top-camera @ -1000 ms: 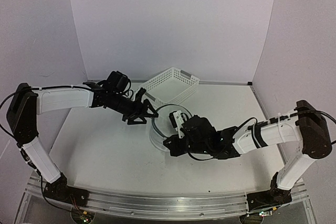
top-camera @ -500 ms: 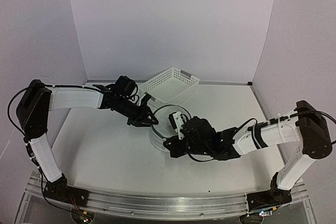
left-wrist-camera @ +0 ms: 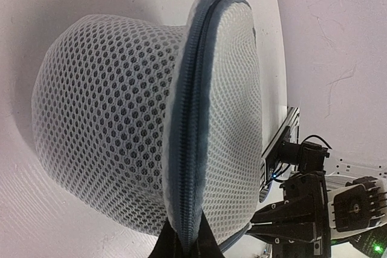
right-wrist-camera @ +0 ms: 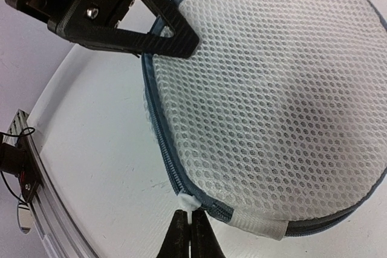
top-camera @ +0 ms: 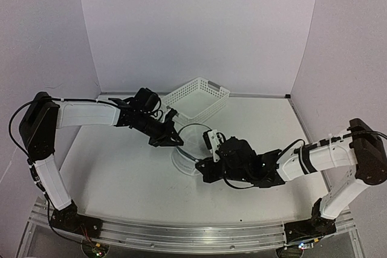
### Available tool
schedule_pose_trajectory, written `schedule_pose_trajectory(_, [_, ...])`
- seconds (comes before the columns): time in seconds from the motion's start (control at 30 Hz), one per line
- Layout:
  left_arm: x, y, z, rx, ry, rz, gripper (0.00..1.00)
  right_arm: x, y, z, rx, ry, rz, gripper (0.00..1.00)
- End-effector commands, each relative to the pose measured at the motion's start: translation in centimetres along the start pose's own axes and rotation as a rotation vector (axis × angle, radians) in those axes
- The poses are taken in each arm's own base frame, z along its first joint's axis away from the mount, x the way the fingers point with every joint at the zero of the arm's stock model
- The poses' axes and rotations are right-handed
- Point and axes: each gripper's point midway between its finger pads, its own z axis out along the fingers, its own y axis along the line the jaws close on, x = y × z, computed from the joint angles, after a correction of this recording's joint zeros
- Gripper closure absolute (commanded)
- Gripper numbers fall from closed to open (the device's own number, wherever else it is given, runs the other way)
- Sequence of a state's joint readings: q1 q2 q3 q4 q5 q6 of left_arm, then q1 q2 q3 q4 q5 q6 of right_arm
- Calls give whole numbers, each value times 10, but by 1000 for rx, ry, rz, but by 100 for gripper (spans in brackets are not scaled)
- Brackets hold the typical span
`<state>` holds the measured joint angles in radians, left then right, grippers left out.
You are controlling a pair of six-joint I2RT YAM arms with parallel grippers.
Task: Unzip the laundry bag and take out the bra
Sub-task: Unzip the zipper of the laundry bag, then pass from the left arm to the right
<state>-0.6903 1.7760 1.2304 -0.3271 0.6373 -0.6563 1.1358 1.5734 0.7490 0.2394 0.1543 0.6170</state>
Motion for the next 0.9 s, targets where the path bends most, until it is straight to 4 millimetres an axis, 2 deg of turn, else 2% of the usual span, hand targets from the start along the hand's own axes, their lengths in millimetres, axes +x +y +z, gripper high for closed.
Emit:
schedule_pose_trajectory(0.0, [-15, -12, -15, 14, -75, 42, 100, -9, -12, -16, 69, -48, 1, 100])
schedule_pose_trajectory(0.1, [-15, -13, -16, 13, -80, 43, 100, -8, -10, -15, 67, -34, -11, 100])
schedule_pose_trajectory(0.27, [-17, -19, -18, 11, -99, 58, 100, -16, 3, -16, 21, -34, -18, 68])
schedule_pose_trajectory(0.47, [-11, -19, -17, -14, -110, 65, 100, -39, 8, -39, 23, -89, -37, 44])
schedule_pose_trajectory(0.57, [-6, -18, -16, -14, -104, 85, 100, -54, 0, -53, 87, -124, -57, 35])
schedule_pose_trajectory(0.7, [2, -17, -13, 8, -81, 125, 100, -73, -13, -69, 163, -151, -100, 29])
schedule_pose_trajectory(0.87, [13, -30, -14, 64, -58, 209, 100, -92, -33, -78, 169, -138, -79, 28])
